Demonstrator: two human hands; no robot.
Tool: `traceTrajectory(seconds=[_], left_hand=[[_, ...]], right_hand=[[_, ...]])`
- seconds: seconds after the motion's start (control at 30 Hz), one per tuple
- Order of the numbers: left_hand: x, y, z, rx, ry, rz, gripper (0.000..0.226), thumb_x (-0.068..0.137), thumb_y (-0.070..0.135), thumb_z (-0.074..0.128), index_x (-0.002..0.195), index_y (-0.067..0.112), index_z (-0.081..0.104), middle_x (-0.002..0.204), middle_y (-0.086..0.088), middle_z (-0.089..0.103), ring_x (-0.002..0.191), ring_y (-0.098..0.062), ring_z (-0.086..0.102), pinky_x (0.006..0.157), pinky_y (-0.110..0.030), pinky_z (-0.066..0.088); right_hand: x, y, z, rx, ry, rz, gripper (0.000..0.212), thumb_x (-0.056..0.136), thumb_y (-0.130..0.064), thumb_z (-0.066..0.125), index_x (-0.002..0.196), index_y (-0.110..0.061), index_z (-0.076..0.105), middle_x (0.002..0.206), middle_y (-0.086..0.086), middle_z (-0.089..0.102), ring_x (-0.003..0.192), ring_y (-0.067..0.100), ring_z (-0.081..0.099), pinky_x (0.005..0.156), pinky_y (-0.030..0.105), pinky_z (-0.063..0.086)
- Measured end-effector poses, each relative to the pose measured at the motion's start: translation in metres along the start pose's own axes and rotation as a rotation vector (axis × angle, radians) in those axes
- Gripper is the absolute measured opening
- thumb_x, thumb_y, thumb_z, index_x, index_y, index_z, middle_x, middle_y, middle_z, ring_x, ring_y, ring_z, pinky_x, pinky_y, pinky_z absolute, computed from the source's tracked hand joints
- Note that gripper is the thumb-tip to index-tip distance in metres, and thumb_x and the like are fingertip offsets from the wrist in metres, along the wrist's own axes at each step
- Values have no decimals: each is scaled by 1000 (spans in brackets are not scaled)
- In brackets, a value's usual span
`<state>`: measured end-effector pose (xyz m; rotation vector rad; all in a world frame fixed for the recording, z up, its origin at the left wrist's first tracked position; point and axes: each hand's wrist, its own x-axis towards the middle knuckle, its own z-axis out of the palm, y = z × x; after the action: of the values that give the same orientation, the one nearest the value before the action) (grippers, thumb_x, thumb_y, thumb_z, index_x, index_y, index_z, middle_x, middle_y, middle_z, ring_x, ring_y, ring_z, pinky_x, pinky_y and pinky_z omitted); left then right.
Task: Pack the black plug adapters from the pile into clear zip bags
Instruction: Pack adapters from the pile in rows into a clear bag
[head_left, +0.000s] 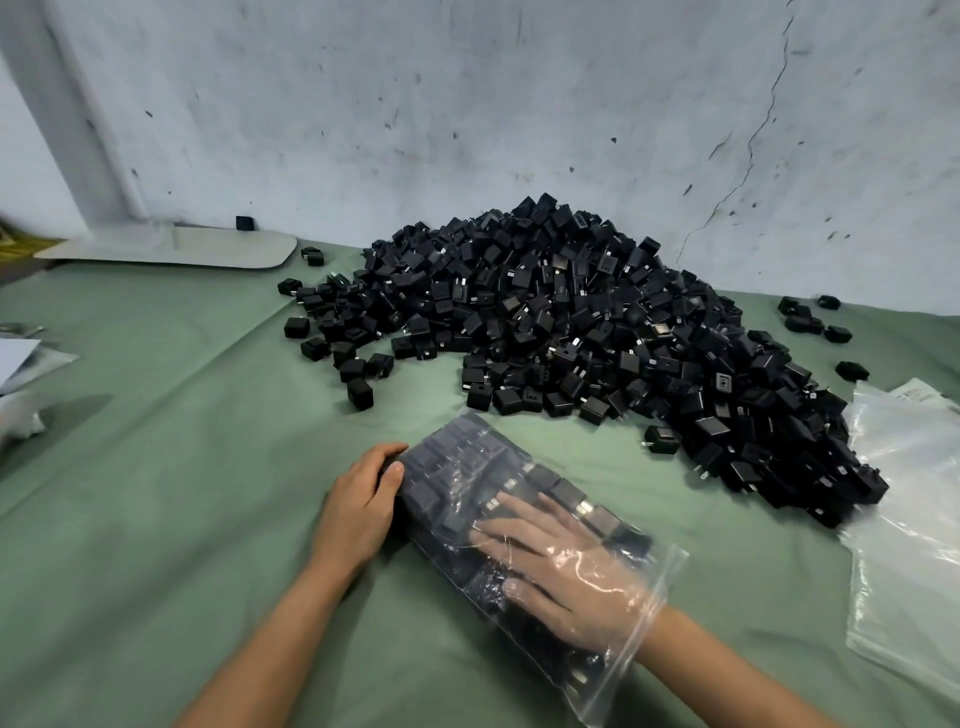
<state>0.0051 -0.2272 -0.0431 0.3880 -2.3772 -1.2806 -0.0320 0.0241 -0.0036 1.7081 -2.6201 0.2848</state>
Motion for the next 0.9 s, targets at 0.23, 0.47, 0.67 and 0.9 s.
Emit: traceTrajectory(seconds=[0.23, 0.47, 0.67, 0.9], left_hand=[[0, 2, 1, 8, 8, 17, 42, 89, 40, 38, 119, 21, 62, 115, 8, 65, 108, -14, 59, 97, -35, 43], [-1, 2, 0, -17, 12, 23, 42, 90, 39, 38, 118, 20, 62, 115, 6, 65, 107, -14, 59, 98, -37, 44], [0, 2, 0, -10, 13, 24, 41, 90, 43, 36, 116, 24, 63, 112, 10, 66, 106, -11, 59, 95, -34, 44], [-2, 4, 0, -25, 3, 32, 44, 92, 43, 34, 117, 21, 63, 113, 7, 66, 107, -13, 59, 98, -40, 44]], right_hand=[[6, -3, 2, -39, -113, 24, 50, 100, -47, 20, 148, -39, 13, 156, -14, 21, 144, 5, -11, 113, 41, -21], [2, 1, 0, 29, -124, -23, 46, 98, -53, 13, 145, -51, 14, 157, -19, 11, 145, 3, -10, 114, 40, -19], [-5, 11, 7, 18, -96, 81, 55, 94, -59, -3, 146, -42, -1, 157, -18, 0, 144, 1, -12, 119, 45, -6], [24, 7, 7, -30, -195, 100, 62, 86, -59, -14, 144, -35, -10, 150, -23, -15, 139, 5, -27, 117, 41, -16]])
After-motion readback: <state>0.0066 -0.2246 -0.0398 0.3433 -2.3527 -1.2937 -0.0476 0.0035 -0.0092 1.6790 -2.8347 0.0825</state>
